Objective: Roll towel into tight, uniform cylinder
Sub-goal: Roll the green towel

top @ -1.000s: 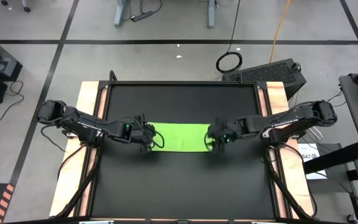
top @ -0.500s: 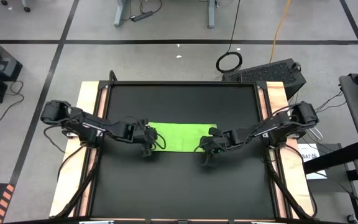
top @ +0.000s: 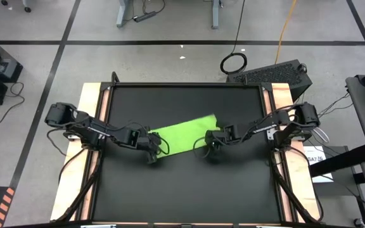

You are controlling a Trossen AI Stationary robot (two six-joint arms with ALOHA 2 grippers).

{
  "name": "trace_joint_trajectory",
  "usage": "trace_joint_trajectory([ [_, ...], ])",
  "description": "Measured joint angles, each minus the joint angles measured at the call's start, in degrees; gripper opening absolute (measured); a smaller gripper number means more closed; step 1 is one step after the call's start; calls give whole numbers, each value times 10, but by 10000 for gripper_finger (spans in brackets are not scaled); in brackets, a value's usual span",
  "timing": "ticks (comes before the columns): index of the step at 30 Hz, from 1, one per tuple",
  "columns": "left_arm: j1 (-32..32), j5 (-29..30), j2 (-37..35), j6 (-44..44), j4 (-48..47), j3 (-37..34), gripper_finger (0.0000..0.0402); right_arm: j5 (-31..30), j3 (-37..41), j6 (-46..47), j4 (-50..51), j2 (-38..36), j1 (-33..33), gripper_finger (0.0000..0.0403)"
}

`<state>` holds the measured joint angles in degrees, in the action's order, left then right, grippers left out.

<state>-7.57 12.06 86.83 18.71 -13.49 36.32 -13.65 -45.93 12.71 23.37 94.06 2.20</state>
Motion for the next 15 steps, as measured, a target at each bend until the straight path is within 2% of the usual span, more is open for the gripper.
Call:
trace_joint_trajectory([
  [5, -27, -18, 1, 39, 67, -1, 219, -18, 0, -76, 5, 0, -68, 73],
  [9, -39, -19, 6, 47, 124, -1, 219, -51, 1, -84, 16, -2, -120, 73],
  [12, -42, -18, 6, 32, 124, 3, 219, -30, 2, -81, 22, -15, -135, 73],
  [15, -44, -12, -3, -5, 110, 9, 219, -35, 2, -84, 26, -44, -124, 73],
])
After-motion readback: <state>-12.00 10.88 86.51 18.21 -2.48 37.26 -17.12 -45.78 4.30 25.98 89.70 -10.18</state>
